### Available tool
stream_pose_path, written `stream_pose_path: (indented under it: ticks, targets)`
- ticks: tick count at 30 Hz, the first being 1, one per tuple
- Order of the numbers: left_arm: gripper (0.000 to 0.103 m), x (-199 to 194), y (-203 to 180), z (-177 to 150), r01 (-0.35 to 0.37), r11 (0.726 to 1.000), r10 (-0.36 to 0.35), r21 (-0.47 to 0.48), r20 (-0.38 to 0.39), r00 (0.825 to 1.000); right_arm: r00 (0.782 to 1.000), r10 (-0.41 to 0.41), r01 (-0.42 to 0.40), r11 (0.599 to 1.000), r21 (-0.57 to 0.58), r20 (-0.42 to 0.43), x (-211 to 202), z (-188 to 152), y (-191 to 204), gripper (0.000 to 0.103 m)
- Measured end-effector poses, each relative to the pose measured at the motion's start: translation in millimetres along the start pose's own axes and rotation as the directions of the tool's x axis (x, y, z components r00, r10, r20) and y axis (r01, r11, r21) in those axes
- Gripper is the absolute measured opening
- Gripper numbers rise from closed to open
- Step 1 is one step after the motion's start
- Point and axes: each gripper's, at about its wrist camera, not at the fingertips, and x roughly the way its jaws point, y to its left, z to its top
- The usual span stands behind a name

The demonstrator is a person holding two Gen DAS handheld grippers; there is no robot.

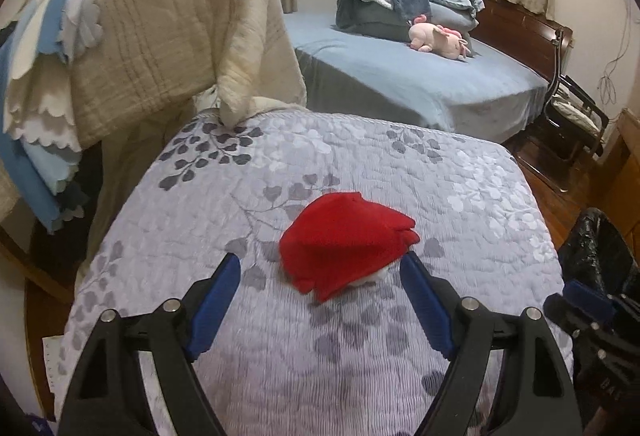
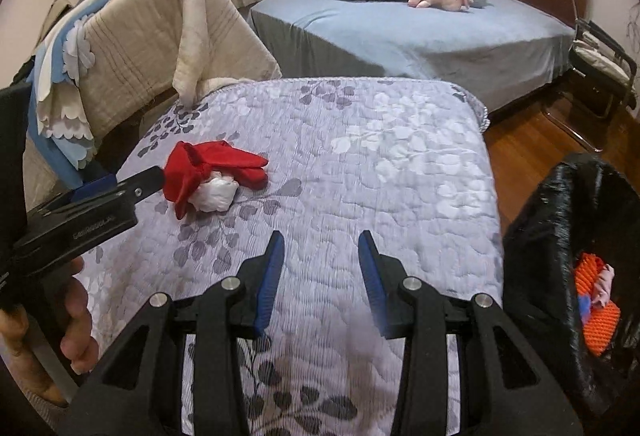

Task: Collect trash
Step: 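Close the left tool on the red glove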

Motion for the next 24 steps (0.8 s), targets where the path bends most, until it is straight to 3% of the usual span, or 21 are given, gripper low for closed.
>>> stream_pose_path:
  ticks: [6, 8, 10, 12, 13, 16, 20, 24]
  targets:
    - [0.079, 28, 4, 8, 0.016, 1.000, -0.016, -0.004, -0.019, 1.000, 1.000, 0.010, -0.010, 1.000, -0.012, -0.024, 22, 4, 9, 0.038]
    - [0.071, 33, 5, 9, 0.021, 1.000, -0.021, -0.001, -0.021, 1.000, 0.999, 0.015, -0.016, 1.000, -0.016, -0.028, 27, 5, 12, 0.038]
    - [0.038, 38, 8, 9, 0.043, 0.999, -0.043, -0.005, -0.039, 0.998, 0.999, 0.028, -0.029, 0.999, -0.017, -0.034, 33, 6, 16, 0.038]
    - [0.015, 41, 12, 8, 0.073, 0.997, -0.074, -0.015, -0.058, 0.996, 0.999, 0.037, -0.038, 0.999, -0.023, -0.037, 36, 7, 21, 0.038]
    - [0.009, 42, 15, 7, 0.085, 0.996, -0.086, -0.022, -0.064, 0.994, 0.998, 0.044, -0.045, 0.999, -0.027, -0.039, 39, 8, 26, 0.038]
    - [0.002, 40, 22, 5, 0.088, 0.996, -0.089, -0.025, -0.058, 0.994, 0.997, 0.059, -0.060, 0.997, -0.041, -0.041, 44, 10, 38, 0.038]
    - [0.001, 31, 34, 7, 0.071, 0.996, -0.072, -0.047, -0.031, 0.997, 0.996, 0.075, -0.077, 0.996, -0.052, -0.041, 50, 13, 52, 0.038]
    - [0.001, 26, 43, 9, 0.098, 0.994, -0.100, -0.049, -0.032, 0.994, 0.996, 0.080, -0.083, 0.994, -0.068, -0.044, 53, 14, 62, 0.038]
